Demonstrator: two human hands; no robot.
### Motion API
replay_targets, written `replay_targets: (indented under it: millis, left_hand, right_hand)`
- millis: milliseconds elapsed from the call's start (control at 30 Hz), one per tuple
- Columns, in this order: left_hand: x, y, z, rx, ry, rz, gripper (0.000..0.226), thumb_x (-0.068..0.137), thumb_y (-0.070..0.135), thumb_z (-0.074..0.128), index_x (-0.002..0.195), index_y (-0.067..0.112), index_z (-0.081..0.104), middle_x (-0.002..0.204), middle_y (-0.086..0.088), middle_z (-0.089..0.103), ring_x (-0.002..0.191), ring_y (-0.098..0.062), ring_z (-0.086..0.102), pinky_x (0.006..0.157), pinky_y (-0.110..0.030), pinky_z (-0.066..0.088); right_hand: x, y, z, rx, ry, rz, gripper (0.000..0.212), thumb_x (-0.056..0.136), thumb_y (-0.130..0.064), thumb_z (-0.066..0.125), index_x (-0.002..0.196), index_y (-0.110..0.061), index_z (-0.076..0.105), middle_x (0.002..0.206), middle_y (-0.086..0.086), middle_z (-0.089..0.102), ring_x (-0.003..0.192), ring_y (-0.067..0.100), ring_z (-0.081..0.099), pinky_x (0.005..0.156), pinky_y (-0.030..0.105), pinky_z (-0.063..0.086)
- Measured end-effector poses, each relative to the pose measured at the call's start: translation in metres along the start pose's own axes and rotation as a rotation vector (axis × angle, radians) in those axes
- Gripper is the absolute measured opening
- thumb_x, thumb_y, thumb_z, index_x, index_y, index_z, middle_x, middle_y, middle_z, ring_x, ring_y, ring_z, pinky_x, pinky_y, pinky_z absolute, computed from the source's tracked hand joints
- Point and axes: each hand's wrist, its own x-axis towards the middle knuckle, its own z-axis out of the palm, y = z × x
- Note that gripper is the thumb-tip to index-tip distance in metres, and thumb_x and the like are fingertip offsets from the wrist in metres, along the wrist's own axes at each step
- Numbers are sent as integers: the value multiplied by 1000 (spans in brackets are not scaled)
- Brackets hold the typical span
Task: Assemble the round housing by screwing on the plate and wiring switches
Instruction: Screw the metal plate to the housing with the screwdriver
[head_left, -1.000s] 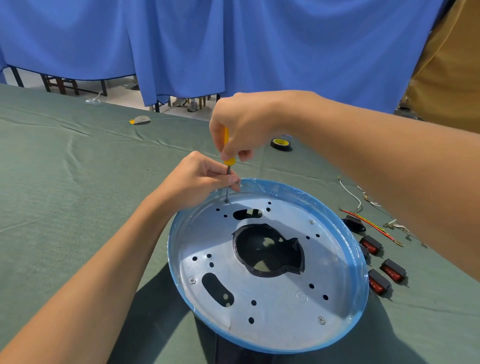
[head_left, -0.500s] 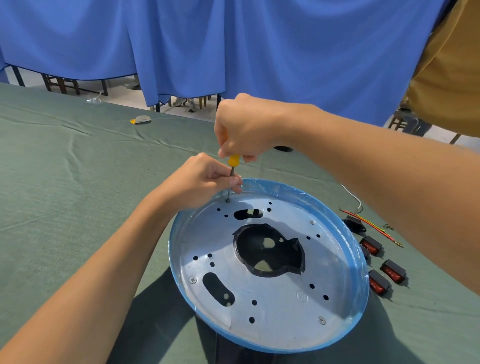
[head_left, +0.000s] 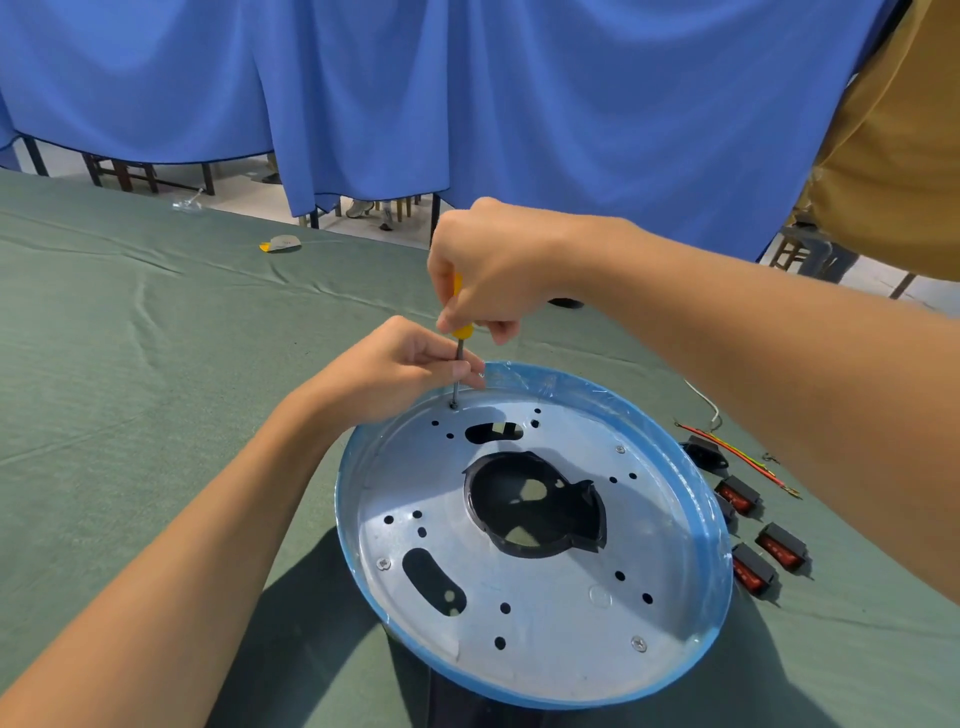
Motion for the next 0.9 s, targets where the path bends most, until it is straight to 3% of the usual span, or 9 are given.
replay_targets:
  millis: [133, 267, 367, 433, 533, 633, 733, 800, 900]
  left_hand:
    - [-2, 1, 4, -115, 164, -1, 13, 76, 13, 83, 81, 24, 79, 78, 6, 78, 77, -3, 72, 84, -26, 57]
    - [-1, 2, 2, 20, 159, 37, 10, 81, 14, 80, 80, 23, 80, 78, 3, 78, 78, -7, 69, 83, -32, 53]
    - [-2, 1, 0, 17, 79, 33, 11, 91, 10, 70, 95, 14, 80, 88, 5, 78, 86, -1, 70, 88, -22, 53]
    - [-3, 1, 2, 0, 49, 25, 15, 93, 10, 66, 103, 11, 78, 93, 7, 78, 89, 3, 70, 88, -16, 51]
    - [-1, 0, 4, -1, 137, 16, 10, 84, 16, 78, 94, 15, 80, 84, 8, 78, 82, 0, 71, 85, -23, 55]
    - [1, 1, 6, 56, 222, 31, 2, 78, 20, 83, 79, 20, 81, 72, 8, 76, 70, -3, 67, 78, -30, 55]
    - [1, 2, 2, 114, 143, 38, 10, 86, 21, 75, 78, 24, 81, 78, 8, 77, 82, -13, 71, 80, -36, 54]
    - [2, 0, -2, 108, 65, 27, 16, 92, 19, 69, 82, 23, 80, 86, 7, 78, 87, -12, 71, 85, -35, 54]
    - [1, -1, -3, 14, -9, 18, 15, 95, 12, 65, 93, 19, 78, 91, 11, 78, 91, 0, 71, 88, -21, 52]
  right_hand:
    - [4, -1, 6, -28, 52, 97, 34, 87, -33, 61, 60, -12, 59, 40, -4, 60, 32, 10, 51, 45, 19, 42]
    - [1, -4, -3, 5, -30, 74, 25, 86, -36, 64, 75, -14, 63, 56, -4, 69, 47, 11, 65, 50, 21, 47]
    - [0, -1, -4, 40, 32, -22, 6, 83, -24, 69, 81, -20, 65, 59, -4, 69, 56, 7, 68, 56, 24, 50]
    - [2, 2, 2, 33, 101, -16, 19, 86, -24, 65, 69, -18, 59, 46, -4, 64, 57, 4, 64, 58, 28, 52]
    - [5, 6, 10, -36, 141, 47, 27, 89, -18, 53, 64, -13, 47, 52, 5, 66, 50, 7, 50, 59, 37, 57]
    - [7, 9, 9, -61, 104, 103, 35, 92, -25, 50, 60, -11, 52, 51, 3, 65, 42, 11, 52, 46, 26, 49]
    - [5, 10, 1, -17, 34, 73, 39, 89, -44, 60, 69, -11, 61, 57, 3, 68, 51, 18, 66, 50, 23, 49]
    - [3, 8, -1, 13, 27, 5, 25, 85, -38, 69, 83, -13, 66, 63, 2, 70, 53, 12, 68, 49, 20, 47]
    - [4, 6, 5, -25, 108, -7, 22, 85, -28, 67, 71, -13, 58, 57, 5, 60, 59, 18, 61, 49, 23, 43]
